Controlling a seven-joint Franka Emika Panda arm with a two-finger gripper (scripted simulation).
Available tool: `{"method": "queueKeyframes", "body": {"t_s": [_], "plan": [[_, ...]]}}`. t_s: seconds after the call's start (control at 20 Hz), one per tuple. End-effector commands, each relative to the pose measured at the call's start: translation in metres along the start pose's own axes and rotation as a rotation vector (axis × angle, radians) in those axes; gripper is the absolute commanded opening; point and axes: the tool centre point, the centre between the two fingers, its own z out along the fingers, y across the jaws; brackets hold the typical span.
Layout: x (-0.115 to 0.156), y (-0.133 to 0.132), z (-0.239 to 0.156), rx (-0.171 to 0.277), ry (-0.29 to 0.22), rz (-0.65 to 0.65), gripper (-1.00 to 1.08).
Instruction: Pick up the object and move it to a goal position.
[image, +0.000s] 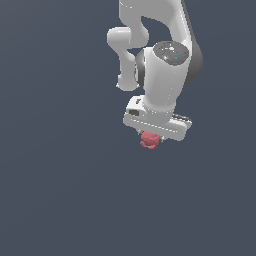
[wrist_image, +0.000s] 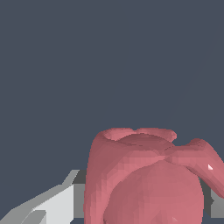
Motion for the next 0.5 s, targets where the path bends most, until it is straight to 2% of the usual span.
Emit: {"method": "queueKeyframes", "body": {"t_s": [0.0, 0.45], "plan": [[-0.006, -0.008, -0.017, -0.001, -0.001, 0.001, -1.00], [-0.012, -0.021, -0.039, -0.001, -0.001, 0.001, -1.00]]}}
